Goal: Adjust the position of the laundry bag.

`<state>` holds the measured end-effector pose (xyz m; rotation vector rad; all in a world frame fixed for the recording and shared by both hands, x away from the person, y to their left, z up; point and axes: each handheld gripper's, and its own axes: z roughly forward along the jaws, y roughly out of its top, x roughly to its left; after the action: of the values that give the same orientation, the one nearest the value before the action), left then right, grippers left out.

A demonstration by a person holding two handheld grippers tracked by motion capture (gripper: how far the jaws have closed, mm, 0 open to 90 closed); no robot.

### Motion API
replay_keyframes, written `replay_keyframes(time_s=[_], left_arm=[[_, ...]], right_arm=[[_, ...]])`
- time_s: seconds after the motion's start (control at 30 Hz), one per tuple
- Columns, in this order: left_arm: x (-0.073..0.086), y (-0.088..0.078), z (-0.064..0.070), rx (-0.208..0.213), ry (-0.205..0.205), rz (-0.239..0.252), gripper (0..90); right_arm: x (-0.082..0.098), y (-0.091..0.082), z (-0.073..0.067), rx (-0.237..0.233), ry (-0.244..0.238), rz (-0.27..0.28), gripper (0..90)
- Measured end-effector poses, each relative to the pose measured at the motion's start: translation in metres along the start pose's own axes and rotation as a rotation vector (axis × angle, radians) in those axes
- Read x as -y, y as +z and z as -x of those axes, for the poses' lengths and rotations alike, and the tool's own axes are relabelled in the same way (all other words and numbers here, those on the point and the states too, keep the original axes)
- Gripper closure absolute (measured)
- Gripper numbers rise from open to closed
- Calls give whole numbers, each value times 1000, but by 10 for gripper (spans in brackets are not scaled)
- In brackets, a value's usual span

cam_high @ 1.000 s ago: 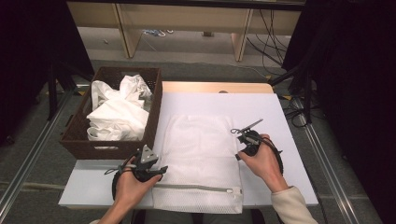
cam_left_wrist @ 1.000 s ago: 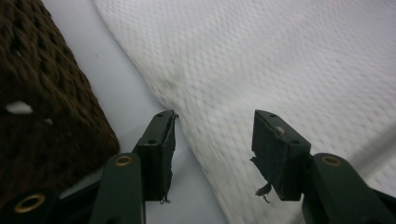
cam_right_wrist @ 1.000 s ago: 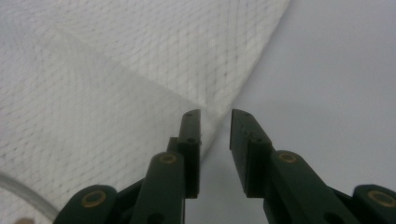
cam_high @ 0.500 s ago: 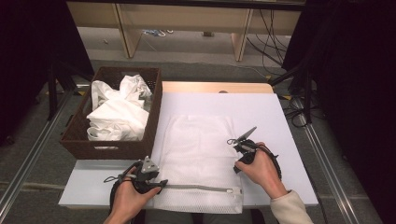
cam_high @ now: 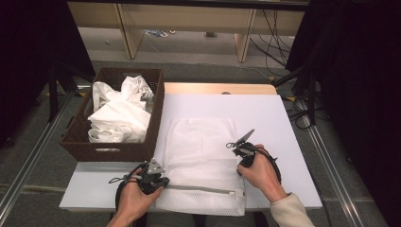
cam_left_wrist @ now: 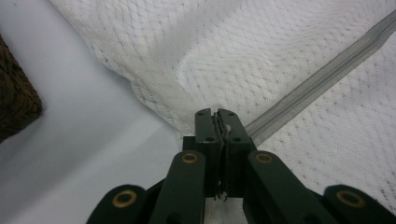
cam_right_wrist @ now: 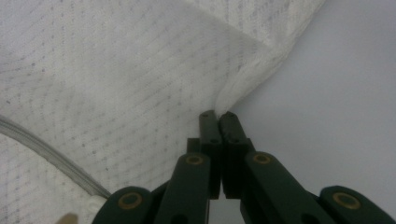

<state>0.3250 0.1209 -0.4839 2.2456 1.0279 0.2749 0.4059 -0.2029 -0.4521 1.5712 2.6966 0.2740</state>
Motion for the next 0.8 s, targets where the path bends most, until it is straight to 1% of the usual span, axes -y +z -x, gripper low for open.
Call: replay_keyframes(time_s=[0.03,0.07,0.1,0.13,0.17,0.2,0.23,0.27,0.3,0.33,0.37,0.4,0.43,0.47,0.5,0.53,0.57,0.6,0.63,0.67,0.7,0.73,0.77,0.8], left_arm=[[-1,1,1,-10,1,13,875],[-2,2,0,-6,-1,8,875],[-3,3,0,-13,-3,15,876],[-4,2,-2,-12,12,10,876],[-5,3,-2,-13,-10,20,876],[-6,3,-3,-15,0,17,876],[-7,4,-3,-12,-1,17,876],[-9,6,-4,-4,-12,16,875],[-11,7,-4,-13,-11,14,875],[-13,8,-5,-13,0,14,874],[-15,9,-6,-9,1,6,874],[-17,12,-6,-18,-19,15,874],[-19,12,-7,-23,-3,12,874],[-21,13,-7,-19,3,7,873],[-23,15,-7,-19,-10,10,873],[-25,17,-8,-18,-7,9,873],[-26,18,-8,-20,-11,20,873],[-26,18,-8,-20,-11,20,873],[-29,21,-8,-27,-18,22,873],[-30,22,-9,-25,-8,20,872],[-31,24,-9,-23,-21,21,872],[-32,24,-9,-30,-14,21,872],[-33,25,-10,-35,1,22,872],[-34,25,-10,-31,-11,24,872]], right_arm=[[0,-1,1,4,-4,-2,900],[-1,-3,2,3,3,-10,900],[-2,-3,4,8,1,13,900],[-3,-5,6,4,-4,9,900],[-3,-6,6,3,15,10,900],[-4,-7,8,4,21,25,900],[-5,-7,11,4,1,26,900],[-5,-7,12,2,10,34,900],[-6,-7,14,5,1,48,900],[-7,-8,15,9,13,36,900],[-7,-9,15,6,36,37,900],[-8,-10,16,12,37,44,900],[-9,-9,21,18,-4,70,900],[-9,-10,19,21,46,52,900],[-10,-10,21,20,40,56,900],[-11,-8,25,26,10,85,900],[-11,-8,24,28,59,86,900],[-14,-6,32,32,-45,121,900],[-12,-7,25,37,82,88,900],[-13,-6,28,45,67,99,900],[-13,-6,29,37,77,94,900],[-13,-5,29,55,82,104,900],[-13,-4,31,44,84,112,900],[-13,-4,32,48,76,126,900]])
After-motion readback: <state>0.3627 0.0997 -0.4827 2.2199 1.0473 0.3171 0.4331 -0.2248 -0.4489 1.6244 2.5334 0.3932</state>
